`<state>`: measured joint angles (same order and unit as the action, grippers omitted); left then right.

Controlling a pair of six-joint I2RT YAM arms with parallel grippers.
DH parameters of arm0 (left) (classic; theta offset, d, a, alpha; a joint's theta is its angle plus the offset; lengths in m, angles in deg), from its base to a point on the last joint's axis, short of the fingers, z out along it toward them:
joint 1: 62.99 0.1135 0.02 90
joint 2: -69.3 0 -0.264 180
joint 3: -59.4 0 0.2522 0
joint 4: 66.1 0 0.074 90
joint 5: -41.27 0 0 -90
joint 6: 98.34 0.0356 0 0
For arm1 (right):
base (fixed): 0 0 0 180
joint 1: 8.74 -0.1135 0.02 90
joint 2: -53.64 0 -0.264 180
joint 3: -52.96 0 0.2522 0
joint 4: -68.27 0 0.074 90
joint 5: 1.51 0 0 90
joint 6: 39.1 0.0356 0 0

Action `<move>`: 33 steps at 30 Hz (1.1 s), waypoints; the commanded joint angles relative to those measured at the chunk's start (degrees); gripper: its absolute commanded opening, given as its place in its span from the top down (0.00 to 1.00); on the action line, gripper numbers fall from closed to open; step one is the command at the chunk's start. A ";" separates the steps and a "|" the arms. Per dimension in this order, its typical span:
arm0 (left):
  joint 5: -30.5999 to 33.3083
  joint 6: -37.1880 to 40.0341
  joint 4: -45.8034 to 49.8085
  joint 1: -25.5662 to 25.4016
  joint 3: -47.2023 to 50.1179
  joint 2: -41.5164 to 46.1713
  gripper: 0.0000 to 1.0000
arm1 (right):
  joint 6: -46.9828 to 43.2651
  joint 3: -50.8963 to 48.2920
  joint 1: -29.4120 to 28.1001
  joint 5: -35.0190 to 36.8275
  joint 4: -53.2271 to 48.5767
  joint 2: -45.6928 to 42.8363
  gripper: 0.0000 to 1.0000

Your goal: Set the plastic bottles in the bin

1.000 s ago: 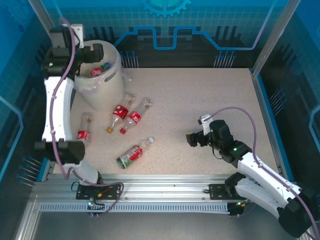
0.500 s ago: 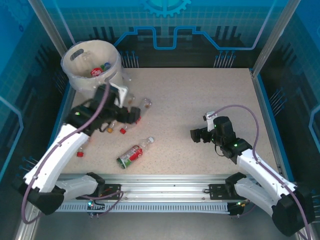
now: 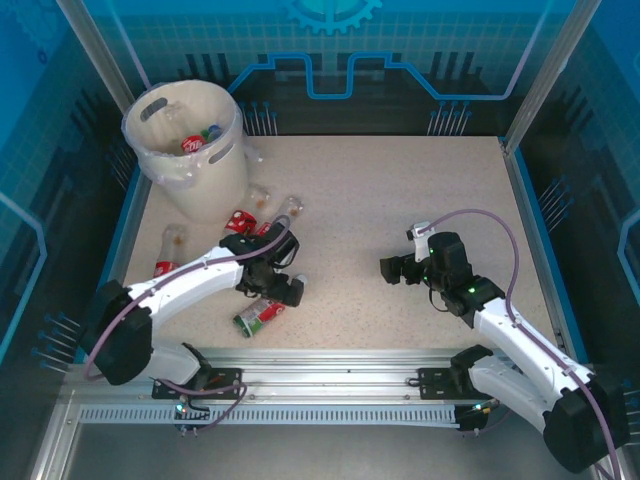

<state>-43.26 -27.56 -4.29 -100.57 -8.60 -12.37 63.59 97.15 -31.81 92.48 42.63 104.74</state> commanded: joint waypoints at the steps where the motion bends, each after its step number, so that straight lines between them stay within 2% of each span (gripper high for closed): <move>1: -2.18 -0.08 -3.83 -0.47 0.35 -3.74 0.01 | 0.85 0.40 0.84 -0.92 1.41 -0.52 0.00; 13: -0.02 -0.10 -4.03 -0.87 1.85 -10.89 0.02 | -0.12 0.14 0.95 -1.31 2.50 0.56 0.00; 20: 1.53 0.75 -3.11 -0.97 0.13 -11.53 0.25 | -0.38 0.63 0.94 -1.64 2.62 1.20 0.00; 26: 1.47 1.24 -1.67 -1.00 -1.84 -10.46 0.35 | -0.30 0.44 0.97 -1.88 2.61 1.20 0.00; 33: 1.14 3.45 0.93 -0.81 -8.41 -5.67 0.39 | -0.84 0.92 0.97 -1.49 1.69 0.30 0.00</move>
<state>-42.49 -26.27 -5.93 -101.10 -12.84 -21.64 63.46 97.15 -31.81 91.04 43.68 105.89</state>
